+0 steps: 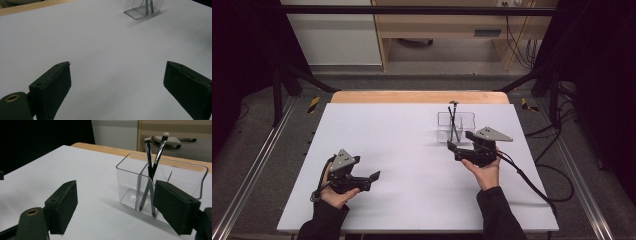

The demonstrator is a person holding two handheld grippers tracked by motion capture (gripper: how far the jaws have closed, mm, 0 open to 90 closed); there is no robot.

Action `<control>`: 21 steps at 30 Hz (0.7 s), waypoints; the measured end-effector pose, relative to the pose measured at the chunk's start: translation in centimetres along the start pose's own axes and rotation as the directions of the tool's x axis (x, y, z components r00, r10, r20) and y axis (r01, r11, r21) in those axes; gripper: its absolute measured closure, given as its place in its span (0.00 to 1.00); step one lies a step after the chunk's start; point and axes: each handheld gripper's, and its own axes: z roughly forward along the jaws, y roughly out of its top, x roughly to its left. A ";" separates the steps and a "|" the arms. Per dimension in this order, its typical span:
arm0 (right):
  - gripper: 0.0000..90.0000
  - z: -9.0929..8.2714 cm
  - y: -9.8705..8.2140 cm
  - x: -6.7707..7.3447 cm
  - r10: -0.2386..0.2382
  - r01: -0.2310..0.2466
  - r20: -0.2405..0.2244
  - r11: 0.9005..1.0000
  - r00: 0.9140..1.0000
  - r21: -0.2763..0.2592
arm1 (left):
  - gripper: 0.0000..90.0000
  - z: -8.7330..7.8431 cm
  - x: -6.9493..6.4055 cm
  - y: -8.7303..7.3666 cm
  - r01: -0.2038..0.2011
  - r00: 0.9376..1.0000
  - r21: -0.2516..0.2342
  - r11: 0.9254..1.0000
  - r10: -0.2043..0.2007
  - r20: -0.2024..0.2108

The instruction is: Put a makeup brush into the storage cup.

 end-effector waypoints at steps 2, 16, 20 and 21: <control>0.19 -0.4 -0.2 0.1 -0.003 0.003 -0.008 1.000 1.000 -0.004 | 0.08 0.0 0.0 0.0 0.000 1.000 -0.002 1.000 0.000 0.003; 0.08 -3.5 -2.1 0.2 -0.022 0.023 -0.033 1.000 0.999 0.010 | 0.07 -0.5 0.6 -0.3 0.011 1.000 -0.020 1.000 -0.011 0.001; 0.08 -4.0 -2.8 0.2 -0.028 0.028 -0.036 0.999 0.999 0.014 | 0.07 -0.5 0.6 -0.4 0.010 1.000 -0.021 1.000 -0.010 -0.004; 0.07 -4.1 -3.0 0.1 -0.025 0.026 -0.034 1.000 0.999 0.017 | 0.07 -0.5 0.6 -0.4 0.007 1.000 -0.020 1.000 -0.007 -0.005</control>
